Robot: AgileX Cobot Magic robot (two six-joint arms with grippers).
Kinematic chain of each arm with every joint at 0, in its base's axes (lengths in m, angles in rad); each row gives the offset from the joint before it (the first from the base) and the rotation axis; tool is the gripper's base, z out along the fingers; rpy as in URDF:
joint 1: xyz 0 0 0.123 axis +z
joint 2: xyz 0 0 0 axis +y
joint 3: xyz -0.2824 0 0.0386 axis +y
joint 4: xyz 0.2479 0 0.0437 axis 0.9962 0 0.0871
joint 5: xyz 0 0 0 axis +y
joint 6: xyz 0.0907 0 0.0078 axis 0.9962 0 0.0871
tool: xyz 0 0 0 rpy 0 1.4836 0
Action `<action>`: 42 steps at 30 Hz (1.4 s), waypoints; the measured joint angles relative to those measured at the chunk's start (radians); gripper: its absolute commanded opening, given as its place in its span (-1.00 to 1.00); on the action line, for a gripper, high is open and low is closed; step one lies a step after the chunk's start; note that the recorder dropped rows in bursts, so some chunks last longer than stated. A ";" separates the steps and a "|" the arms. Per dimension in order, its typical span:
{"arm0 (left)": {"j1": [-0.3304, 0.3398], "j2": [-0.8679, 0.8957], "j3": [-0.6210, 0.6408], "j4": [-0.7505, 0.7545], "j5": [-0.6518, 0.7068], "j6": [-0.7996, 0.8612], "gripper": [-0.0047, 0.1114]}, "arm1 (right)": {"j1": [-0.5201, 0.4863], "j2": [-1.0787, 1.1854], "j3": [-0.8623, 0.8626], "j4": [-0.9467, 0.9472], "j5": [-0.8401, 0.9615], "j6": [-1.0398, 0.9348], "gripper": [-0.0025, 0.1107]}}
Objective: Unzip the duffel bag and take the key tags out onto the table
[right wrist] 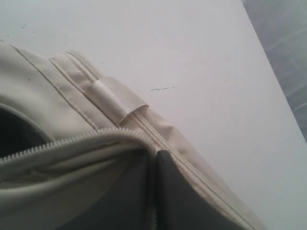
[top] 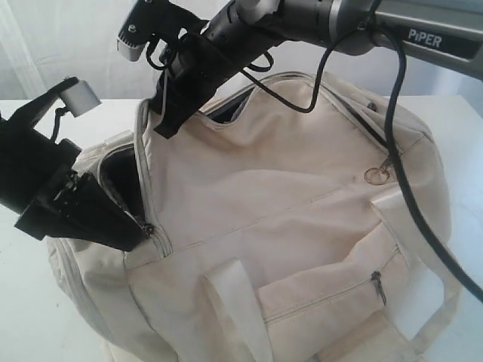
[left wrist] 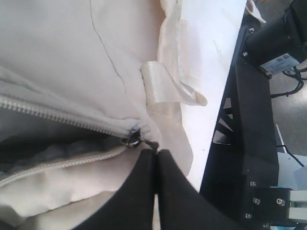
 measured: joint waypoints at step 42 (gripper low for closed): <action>0.159 -0.016 -0.108 0.111 0.019 -0.180 -0.68 | 0.167 -0.723 0.656 -0.111 0.473 0.550 -0.96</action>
